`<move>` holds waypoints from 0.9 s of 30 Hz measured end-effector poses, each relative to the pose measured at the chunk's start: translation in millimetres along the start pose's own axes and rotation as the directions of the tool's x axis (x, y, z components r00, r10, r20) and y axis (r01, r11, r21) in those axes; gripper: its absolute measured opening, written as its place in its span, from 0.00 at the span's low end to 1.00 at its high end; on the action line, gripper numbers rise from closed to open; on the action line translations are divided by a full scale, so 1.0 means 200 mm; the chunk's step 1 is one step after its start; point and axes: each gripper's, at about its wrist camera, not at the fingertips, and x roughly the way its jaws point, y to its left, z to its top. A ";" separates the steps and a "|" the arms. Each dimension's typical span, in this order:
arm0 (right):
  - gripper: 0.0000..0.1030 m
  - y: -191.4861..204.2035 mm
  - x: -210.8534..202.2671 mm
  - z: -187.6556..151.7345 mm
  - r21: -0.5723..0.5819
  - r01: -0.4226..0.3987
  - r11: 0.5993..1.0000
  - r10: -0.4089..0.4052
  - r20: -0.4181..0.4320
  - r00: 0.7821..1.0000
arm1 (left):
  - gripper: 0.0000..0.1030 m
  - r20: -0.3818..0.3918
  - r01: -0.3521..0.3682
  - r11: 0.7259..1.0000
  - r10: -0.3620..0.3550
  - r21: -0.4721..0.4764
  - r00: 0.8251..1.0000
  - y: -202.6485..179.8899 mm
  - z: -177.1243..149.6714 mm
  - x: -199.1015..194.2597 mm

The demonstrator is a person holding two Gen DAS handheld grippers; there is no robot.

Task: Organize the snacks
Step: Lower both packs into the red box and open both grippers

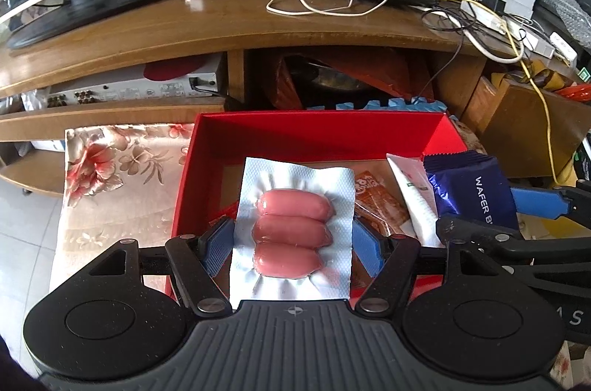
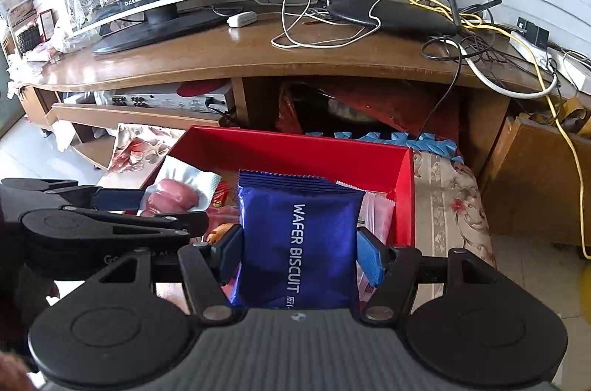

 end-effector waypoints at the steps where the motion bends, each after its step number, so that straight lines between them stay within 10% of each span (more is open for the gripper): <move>1: 0.60 0.00 0.01 0.00 -0.004 0.004 1.000 -0.004 -0.001 1.000 | 0.72 -0.003 -0.001 1.000 0.001 -0.002 1.000 0.00 0.00 0.01; 27: 0.60 -0.01 0.26 0.03 -0.048 0.065 0.997 -0.068 -0.056 0.996 | 0.73 -0.051 -0.053 0.998 0.054 0.018 0.997 0.03 -0.01 0.15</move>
